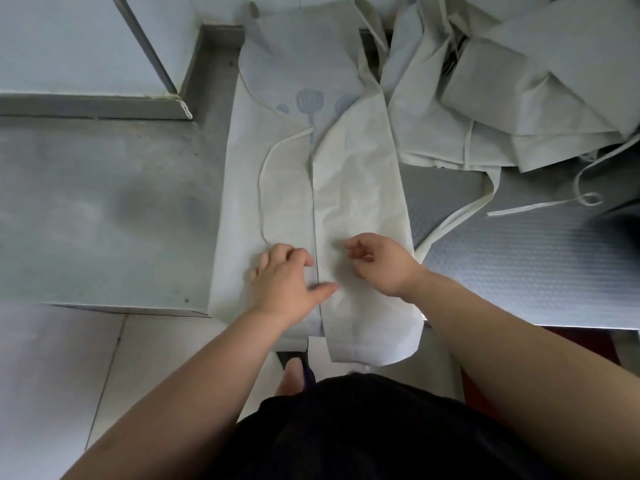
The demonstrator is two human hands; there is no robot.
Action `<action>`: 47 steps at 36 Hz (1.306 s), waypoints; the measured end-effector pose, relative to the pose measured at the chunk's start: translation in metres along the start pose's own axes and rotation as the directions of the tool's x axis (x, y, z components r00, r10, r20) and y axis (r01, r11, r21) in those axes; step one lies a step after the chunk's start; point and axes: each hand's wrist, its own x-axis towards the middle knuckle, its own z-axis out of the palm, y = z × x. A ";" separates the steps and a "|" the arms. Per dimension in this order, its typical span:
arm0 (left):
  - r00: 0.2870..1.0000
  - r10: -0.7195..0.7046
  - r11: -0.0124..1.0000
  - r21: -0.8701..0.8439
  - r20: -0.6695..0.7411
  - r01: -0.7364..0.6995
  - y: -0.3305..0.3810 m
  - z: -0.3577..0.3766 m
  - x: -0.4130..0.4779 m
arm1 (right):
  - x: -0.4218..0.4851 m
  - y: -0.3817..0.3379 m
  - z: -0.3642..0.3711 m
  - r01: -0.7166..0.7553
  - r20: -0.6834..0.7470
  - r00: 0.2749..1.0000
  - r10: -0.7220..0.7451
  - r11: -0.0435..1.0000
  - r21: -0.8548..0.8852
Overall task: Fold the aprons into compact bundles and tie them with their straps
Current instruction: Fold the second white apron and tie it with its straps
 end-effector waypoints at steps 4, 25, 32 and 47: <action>0.998 -0.057 0.998 -0.038 0.005 0.057 0.005 0.003 0.001 | -0.012 0.007 -0.004 0.032 -0.139 0.989 -0.046 0.994 -0.103; 0.994 -0.095 0.967 -0.244 -0.061 0.077 0.010 0.000 -0.003 | -0.034 0.057 -0.021 -0.189 -0.068 0.973 0.219 0.932 0.308; 0.987 -0.110 0.973 -0.216 -0.120 0.082 0.009 0.008 -0.005 | -0.044 0.064 -0.012 -0.147 -0.126 0.978 0.167 0.977 0.155; 0.781 0.597 0.779 0.100 0.182 -0.619 0.096 0.006 0.009 | -0.068 0.070 -0.009 -0.034 -0.022 0.999 0.042 0.953 0.300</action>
